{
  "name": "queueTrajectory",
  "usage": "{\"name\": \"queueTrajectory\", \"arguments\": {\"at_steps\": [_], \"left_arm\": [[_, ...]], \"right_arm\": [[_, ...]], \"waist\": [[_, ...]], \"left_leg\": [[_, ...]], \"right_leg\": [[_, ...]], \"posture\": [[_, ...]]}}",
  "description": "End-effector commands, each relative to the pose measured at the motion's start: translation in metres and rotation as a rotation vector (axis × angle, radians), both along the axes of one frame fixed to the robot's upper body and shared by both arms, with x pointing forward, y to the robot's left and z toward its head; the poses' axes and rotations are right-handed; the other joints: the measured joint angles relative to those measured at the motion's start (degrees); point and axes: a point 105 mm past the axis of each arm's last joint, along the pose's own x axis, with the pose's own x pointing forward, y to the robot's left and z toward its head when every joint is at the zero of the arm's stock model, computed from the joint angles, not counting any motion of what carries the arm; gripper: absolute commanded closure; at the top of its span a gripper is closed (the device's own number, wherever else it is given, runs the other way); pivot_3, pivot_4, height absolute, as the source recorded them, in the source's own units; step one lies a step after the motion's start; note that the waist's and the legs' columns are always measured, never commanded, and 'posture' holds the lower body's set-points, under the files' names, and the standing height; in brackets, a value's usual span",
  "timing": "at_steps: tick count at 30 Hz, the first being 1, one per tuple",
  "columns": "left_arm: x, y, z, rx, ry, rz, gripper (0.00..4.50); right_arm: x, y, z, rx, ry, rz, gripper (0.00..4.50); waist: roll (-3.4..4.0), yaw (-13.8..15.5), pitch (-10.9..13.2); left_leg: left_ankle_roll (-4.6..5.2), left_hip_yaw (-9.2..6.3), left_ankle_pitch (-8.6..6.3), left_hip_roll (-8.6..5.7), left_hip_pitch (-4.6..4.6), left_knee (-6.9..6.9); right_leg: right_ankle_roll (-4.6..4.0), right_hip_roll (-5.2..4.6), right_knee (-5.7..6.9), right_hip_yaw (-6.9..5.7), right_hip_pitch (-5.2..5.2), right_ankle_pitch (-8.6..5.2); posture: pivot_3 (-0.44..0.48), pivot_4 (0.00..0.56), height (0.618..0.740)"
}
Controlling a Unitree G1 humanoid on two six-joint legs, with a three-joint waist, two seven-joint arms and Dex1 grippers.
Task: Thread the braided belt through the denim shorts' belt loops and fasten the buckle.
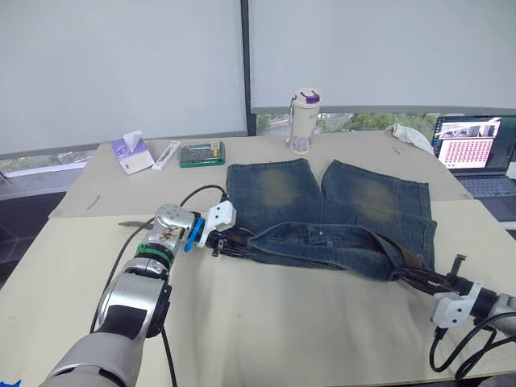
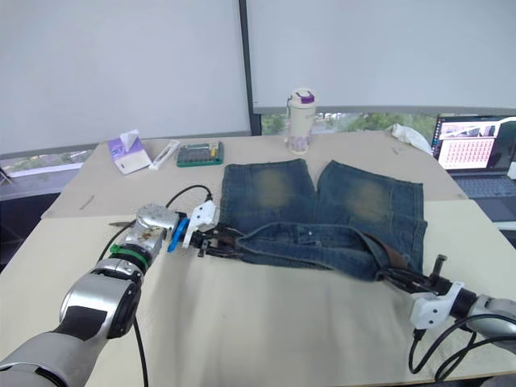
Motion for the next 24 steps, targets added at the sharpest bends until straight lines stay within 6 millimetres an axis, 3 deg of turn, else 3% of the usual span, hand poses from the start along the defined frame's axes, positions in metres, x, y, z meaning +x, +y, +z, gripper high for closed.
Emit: {"name": "queueTrajectory", "arguments": {"at_steps": [1, 10, 17, 21, 24], "left_arm": [[0.01, -0.003, 0.007, -0.004, -0.066, 0.052, 1.68], [0.015, -0.008, 0.011, -0.032, -0.104, 0.093, 4.49], [0.044, -0.012, 0.035, -0.081, -0.318, 0.291, 4.49], [0.06, -0.009, 0.059, -0.142, -0.422, 0.415, 4.49], [0.06, -0.006, 0.074, -0.216, -0.433, 0.422, 4.49]], "right_arm": [[0.001, -0.004, 0.008, -0.013, -0.026, -0.013, 4.5], [-0.001, -0.003, 0.008, -0.009, -0.023, -0.009, 4.5], [0.016, 0.006, 0.011, 0.0, -0.043, -0.005, 4.5], [0.042, 0.007, 0.031, 0.047, -0.125, -0.074, 4.5], [0.047, 0.011, 0.036, 0.093, -0.134, -0.068, 4.5]], "waist": [[-0.01, 0.0, 0.0], [-0.02, 0.0, 0.0], [-0.19, 0.1, 0.1], [-0.27, -0.2, 0.2], [-0.28, 0.0, 0.2]], "left_leg": [[0.01, 0.01, -0.01, 0.0, 0.0, 0.0], [0.06, 0.06, -0.04, 0.0, 0.03, 0.0], [0.06, 0.13, -0.04, 0.01, 0.11, 0.0], [0.07, 0.19, -0.04, 0.09, 0.16, -0.04], [0.07, 0.21, -0.05, 0.12, 0.17, -0.09]], "right_leg": [[0.0, 0.0, 0.0, 0.01, 0.0, 0.0], [0.01, 0.01, 0.0, 0.06, 0.0, 0.0], [0.01, 0.0, 0.03, 0.17, 0.02, 0.0], [0.01, 0.05, 0.05, 0.21, 0.02, 0.01], [0.01, 0.04, 0.04, 0.22, 0.02, 0.01]], "posture": [[0.0, 0.15, 0.74], [0.0, 0.15, 0.74], [0.0, 0.15, 0.74], [0.0, 0.15, 0.74], [0.0, 0.15, 0.74]]}}
